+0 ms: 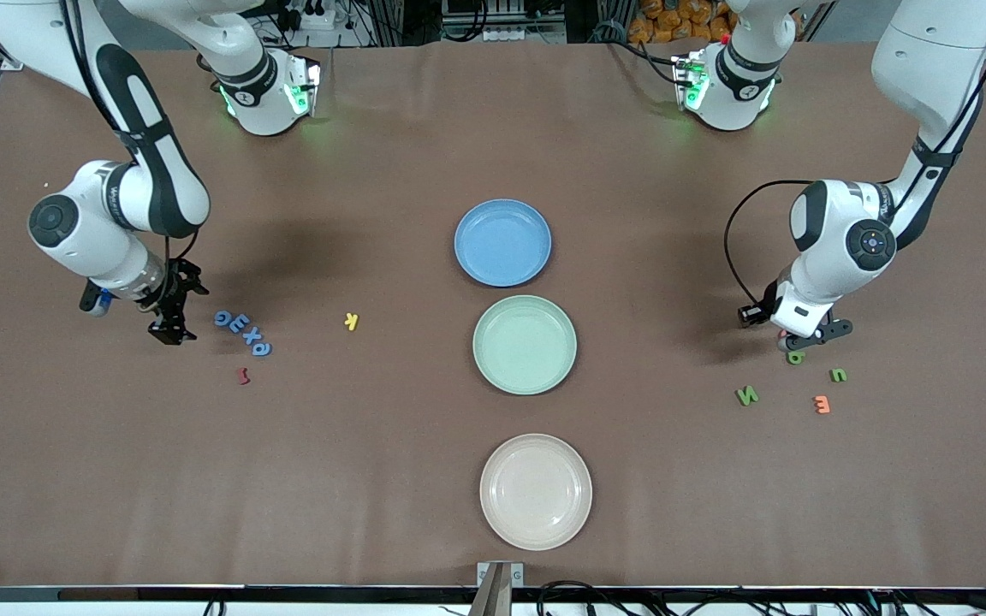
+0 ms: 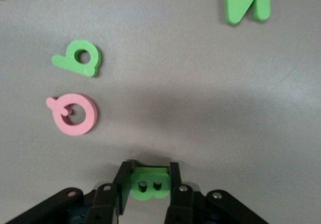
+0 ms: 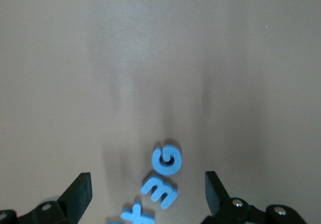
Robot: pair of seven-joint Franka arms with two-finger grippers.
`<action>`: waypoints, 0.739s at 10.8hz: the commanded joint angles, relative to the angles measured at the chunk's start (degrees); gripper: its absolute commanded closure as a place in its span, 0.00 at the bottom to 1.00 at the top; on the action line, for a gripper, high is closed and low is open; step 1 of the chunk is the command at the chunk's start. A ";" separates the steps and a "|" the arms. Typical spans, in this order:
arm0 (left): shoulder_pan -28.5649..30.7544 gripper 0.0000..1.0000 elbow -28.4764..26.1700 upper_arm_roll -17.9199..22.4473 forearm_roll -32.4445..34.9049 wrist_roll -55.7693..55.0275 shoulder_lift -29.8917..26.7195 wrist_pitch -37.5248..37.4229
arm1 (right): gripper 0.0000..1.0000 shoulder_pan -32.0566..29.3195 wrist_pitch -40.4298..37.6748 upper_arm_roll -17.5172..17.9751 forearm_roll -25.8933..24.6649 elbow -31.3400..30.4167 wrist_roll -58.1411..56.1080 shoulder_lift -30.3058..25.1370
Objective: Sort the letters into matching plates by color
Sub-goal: 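Place the green B on the green plate with the left gripper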
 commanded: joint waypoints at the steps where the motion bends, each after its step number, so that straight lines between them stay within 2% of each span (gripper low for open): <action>1: 0.21 1.00 1.70 -3.38 0.63 -1.21 -1.02 -0.15 | 0.00 0.55 3.17 -0.03 0.16 -1.01 0.47 2.24; 4: 0.13 1.00 5.12 -8.83 0.63 -3.23 -2.95 -5.15 | 0.00 0.55 4.14 -0.03 0.25 -1.09 0.47 3.56; 8: -1.53 1.00 10.22 -14.47 0.71 -7.19 -1.29 -6.84 | 0.00 1.25 6.69 0.15 0.25 -1.09 0.47 5.58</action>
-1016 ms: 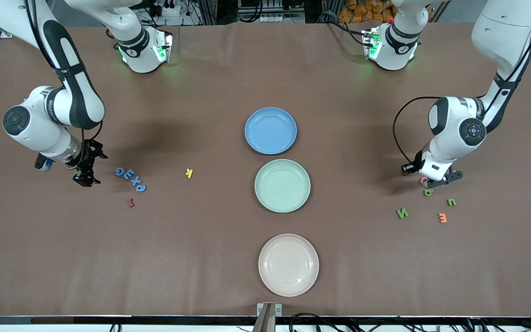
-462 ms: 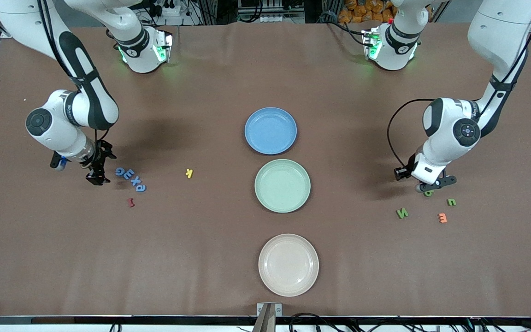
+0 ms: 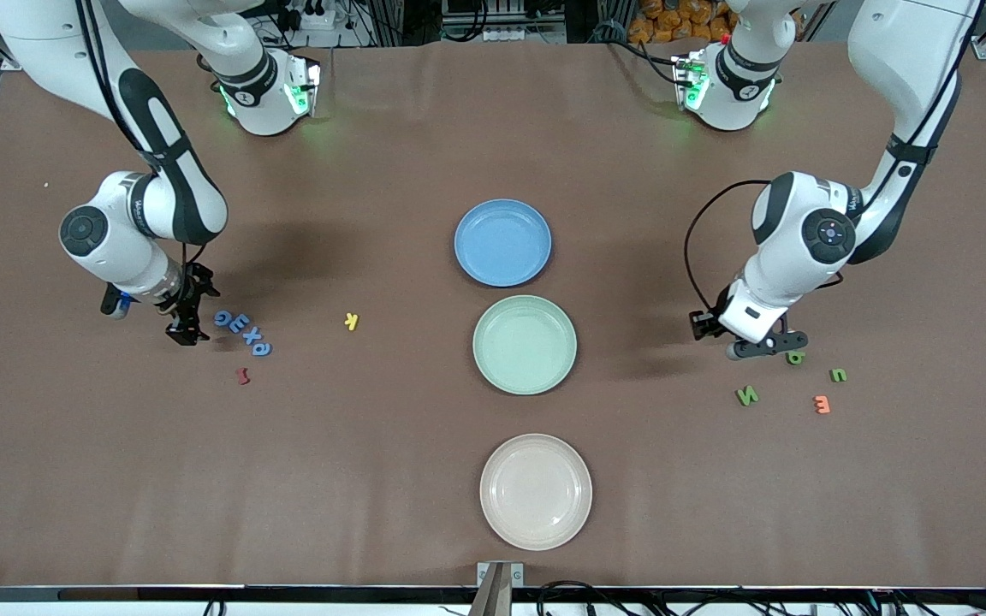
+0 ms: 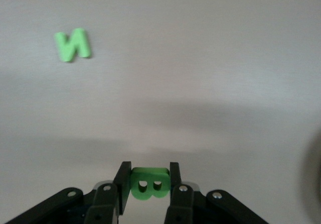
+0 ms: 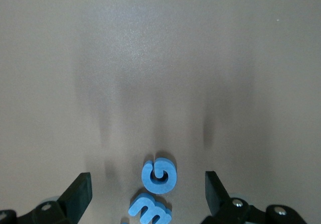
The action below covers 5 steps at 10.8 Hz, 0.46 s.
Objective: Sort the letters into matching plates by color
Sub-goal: 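Place the green B on the green plate with the left gripper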
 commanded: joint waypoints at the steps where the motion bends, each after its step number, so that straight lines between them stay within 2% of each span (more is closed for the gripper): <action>1: -3.40 1.00 4.65 -2.51 0.72 -5.42 1.91 -1.31 | 0.00 0.52 2.10 0.07 0.25 -0.59 0.47 1.22; 5: -13.86 1.00 12.57 -2.25 0.98 -15.53 7.02 -1.31 | 0.00 0.61 3.50 0.07 0.25 -0.59 0.47 2.44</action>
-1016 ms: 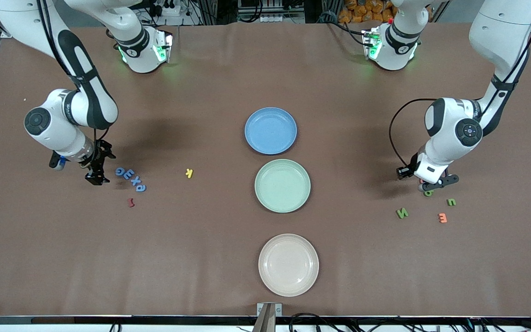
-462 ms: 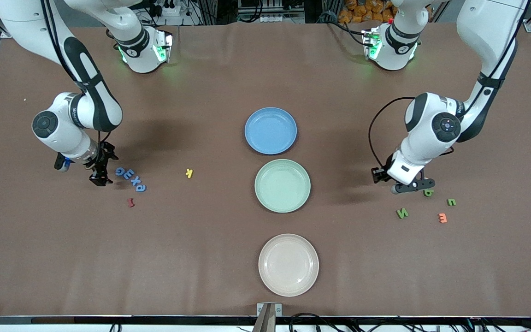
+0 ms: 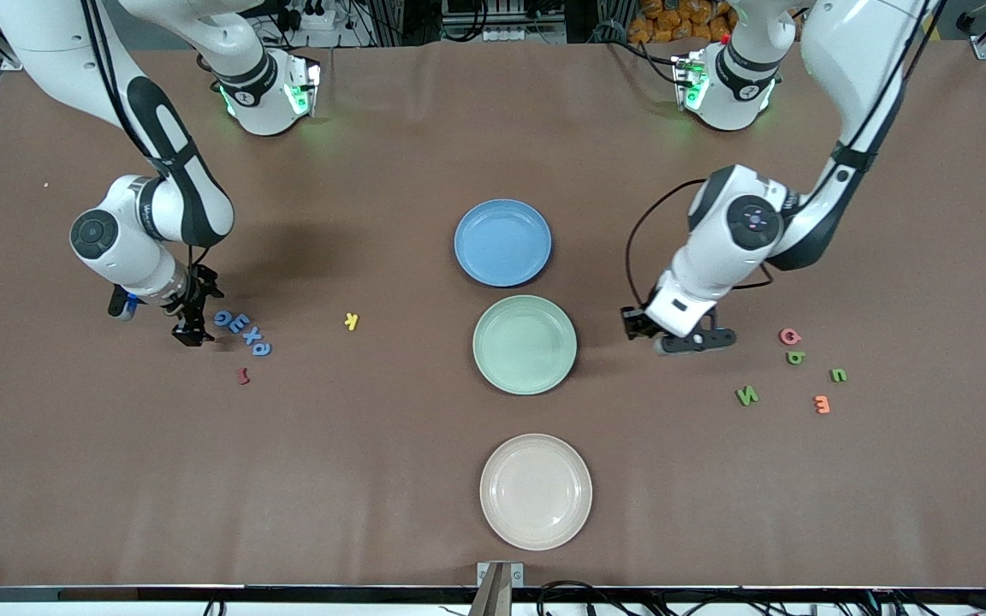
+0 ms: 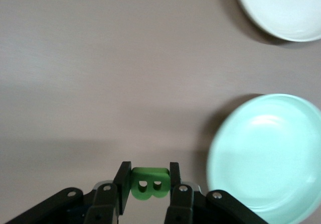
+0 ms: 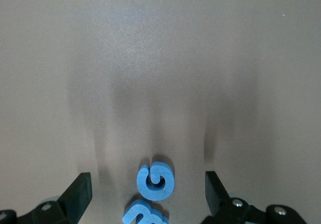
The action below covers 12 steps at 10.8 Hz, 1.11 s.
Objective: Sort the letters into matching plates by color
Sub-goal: 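Place the green B on the green plate with the left gripper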
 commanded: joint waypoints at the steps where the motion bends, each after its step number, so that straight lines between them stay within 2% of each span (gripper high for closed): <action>1: -6.80 1.00 5.69 0.65 1.24 -6.39 4.19 -1.12 | 0.00 0.33 2.38 0.05 0.25 -0.50 0.47 1.30; 5: -11.38 1.00 9.99 1.26 2.21 -7.63 9.37 -1.03 | 0.01 0.77 2.99 0.14 0.25 -0.50 0.47 1.92; 6: -11.65 1.00 10.43 1.35 2.30 -8.85 9.81 -1.03 | 0.04 1.03 2.99 0.05 0.25 -0.50 0.30 1.92; 8: -12.79 1.00 13.14 1.53 2.21 -10.35 12.61 -1.03 | 0.17 1.04 2.99 0.14 0.25 -0.58 -2.33 1.92; 9: -12.80 0.87 13.68 1.62 2.30 -10.36 13.33 -1.03 | 0.25 1.04 2.99 0.14 0.25 -0.58 -2.60 1.92; 10: -12.71 0.43 13.69 1.62 2.30 -10.44 13.25 -1.03 | 0.27 1.04 2.99 0.14 0.25 -0.67 -2.69 1.92; 11: -12.36 0.37 13.69 1.70 2.39 -10.45 12.64 -1.20 | 0.29 1.04 2.99 0.14 0.25 -0.67 -3.04 2.10; 12: -11.57 0.13 13.77 1.62 2.39 -10.45 11.67 -2.60 | 0.32 1.04 2.99 0.14 0.25 -0.67 -3.22 2.10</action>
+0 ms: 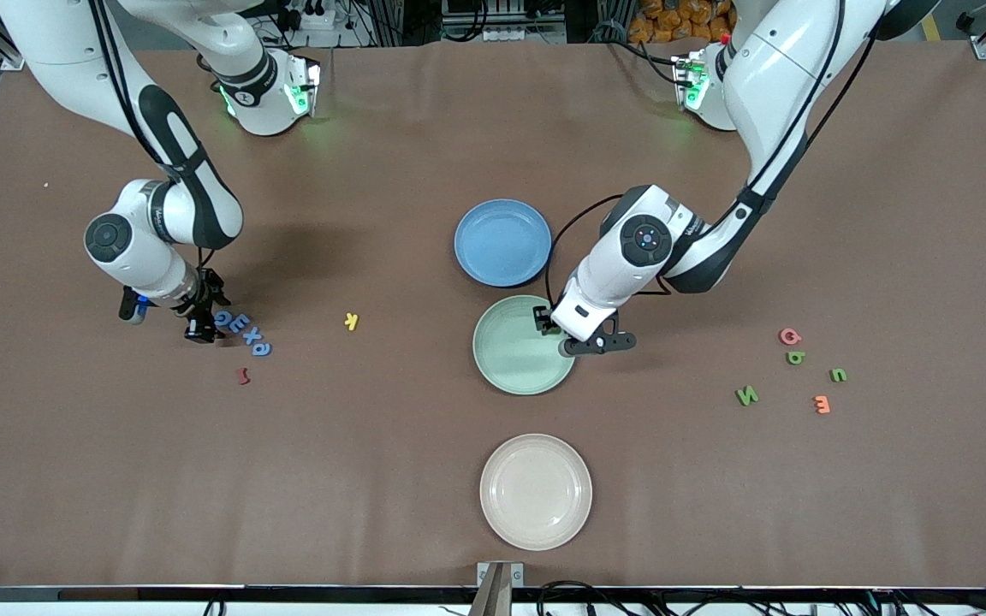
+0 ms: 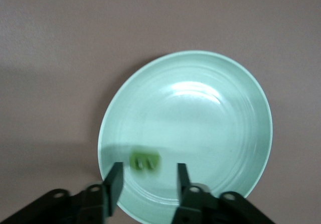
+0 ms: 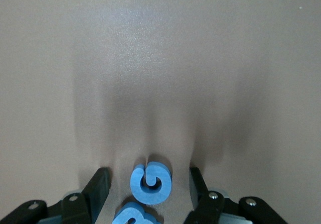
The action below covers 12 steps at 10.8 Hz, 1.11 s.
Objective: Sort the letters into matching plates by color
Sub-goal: 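Grasp the blue G with the right gripper while the left gripper returns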
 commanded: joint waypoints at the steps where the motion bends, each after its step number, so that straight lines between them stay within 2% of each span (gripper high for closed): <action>1: 1.06 0.00 1.78 0.40 2.18 -2.29 -2.21 -4.64 | 0.38 0.19 1.10 -0.03 0.28 -0.88 -2.01 0.14; 2: 2.11 0.00 1.78 0.40 2.36 -1.94 -3.35 -5.61 | 0.47 0.10 1.10 -0.03 0.28 -0.97 -2.89 0.14; 4: 6.14 0.00 1.69 0.31 3.23 1.56 -5.64 -8.51 | 0.55 0.10 1.02 -0.03 0.36 -1.06 -3.77 0.14; 5: 7.99 0.00 1.60 0.31 3.24 4.54 -6.43 -9.83 | 0.62 0.02 1.02 -0.03 0.36 -1.06 -4.21 0.14; 7: 15.00 0.00 1.60 0.22 3.59 15.66 -6.35 -11.16 | 0.75 0.02 1.02 -0.03 0.36 -1.32 -5.18 0.14; 9: 20.63 0.00 1.34 0.22 3.50 27.81 -5.65 -11.16 | 0.83 0.02 0.75 -0.03 0.36 -1.41 -8.60 0.05; 12: 24.61 0.18 1.25 0.31 3.50 29.01 -4.51 -11.07 | 0.86 -0.25 -1.25 -0.03 0.28 -1.06 -12.10 -0.65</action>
